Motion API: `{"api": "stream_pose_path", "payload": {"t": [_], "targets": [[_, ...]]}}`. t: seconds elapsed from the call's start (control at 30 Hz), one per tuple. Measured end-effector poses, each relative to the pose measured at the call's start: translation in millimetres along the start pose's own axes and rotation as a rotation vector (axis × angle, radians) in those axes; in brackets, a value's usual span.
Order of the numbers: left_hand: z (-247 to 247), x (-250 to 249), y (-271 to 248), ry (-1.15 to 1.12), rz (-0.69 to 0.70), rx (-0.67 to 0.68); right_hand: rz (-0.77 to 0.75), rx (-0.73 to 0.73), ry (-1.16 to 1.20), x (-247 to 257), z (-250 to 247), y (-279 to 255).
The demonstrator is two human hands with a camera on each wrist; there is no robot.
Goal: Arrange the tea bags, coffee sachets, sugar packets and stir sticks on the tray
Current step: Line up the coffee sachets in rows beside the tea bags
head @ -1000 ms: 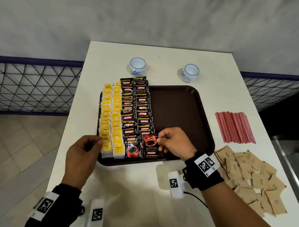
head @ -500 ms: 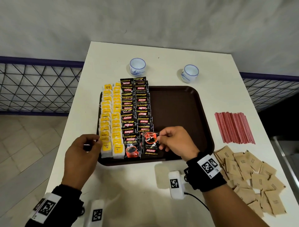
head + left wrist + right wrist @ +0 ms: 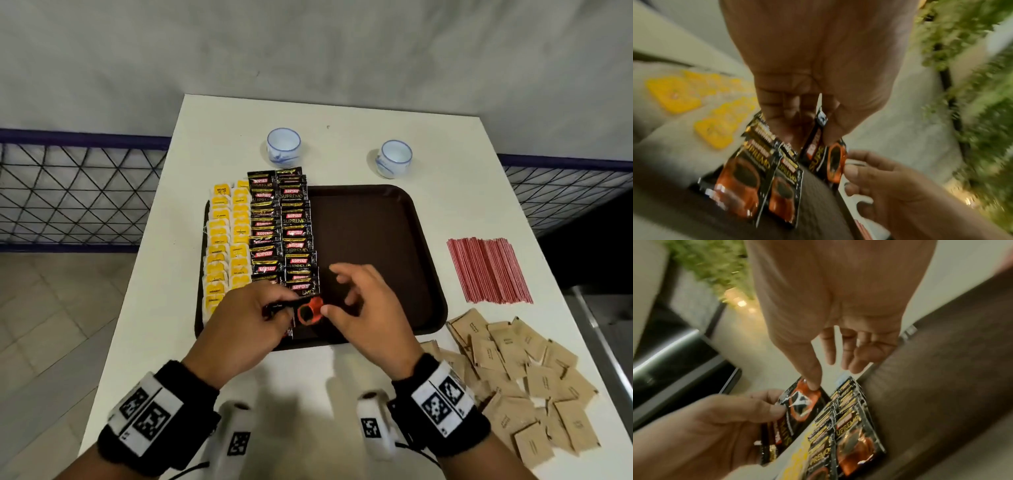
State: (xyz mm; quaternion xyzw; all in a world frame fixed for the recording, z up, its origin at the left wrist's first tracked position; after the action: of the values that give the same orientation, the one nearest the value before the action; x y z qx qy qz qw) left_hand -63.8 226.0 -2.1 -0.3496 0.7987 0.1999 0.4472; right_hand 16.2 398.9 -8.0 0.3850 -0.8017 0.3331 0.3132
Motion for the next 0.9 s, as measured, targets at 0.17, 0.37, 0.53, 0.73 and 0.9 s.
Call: {"api": "stream_pose_path", "payload": {"t": [0.17,0.37,0.53,0.73,0.9], "targets": [[7.2,-15.0,3.9,0.107,0.178,0.070,-0.113,0.148,-0.081,16.9,11.5,-10.1],[-4.2,-3.0,6.2,-0.204,-0.023,-0.148,0.200,0.220,0.196,-7.8,18.3,-6.2],[-1.7,2.0,20.2,-0.085,-0.008,-0.097,0.216,0.220,0.109,-17.4,25.4,0.8],[8.0,-4.1,51.2,0.160,0.120,0.008,0.278,0.199,0.067,-31.2,23.0,19.7],[21.9,-2.0,65.4,0.261,0.154,0.113,0.370,0.233,0.093,-42.5,28.1,26.4]]}}
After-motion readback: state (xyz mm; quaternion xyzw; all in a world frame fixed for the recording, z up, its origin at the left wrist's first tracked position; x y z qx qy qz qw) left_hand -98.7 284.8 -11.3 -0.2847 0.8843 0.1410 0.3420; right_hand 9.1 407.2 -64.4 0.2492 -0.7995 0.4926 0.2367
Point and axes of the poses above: each hand's wrist, its own y-axis towards the middle knuckle, its own z-axis out of the palm, x = y × z, the point moved 7 cm from there along y, towards the middle knuckle, and after that the axes turned 14 degrees about z, right-handed, at the moved point
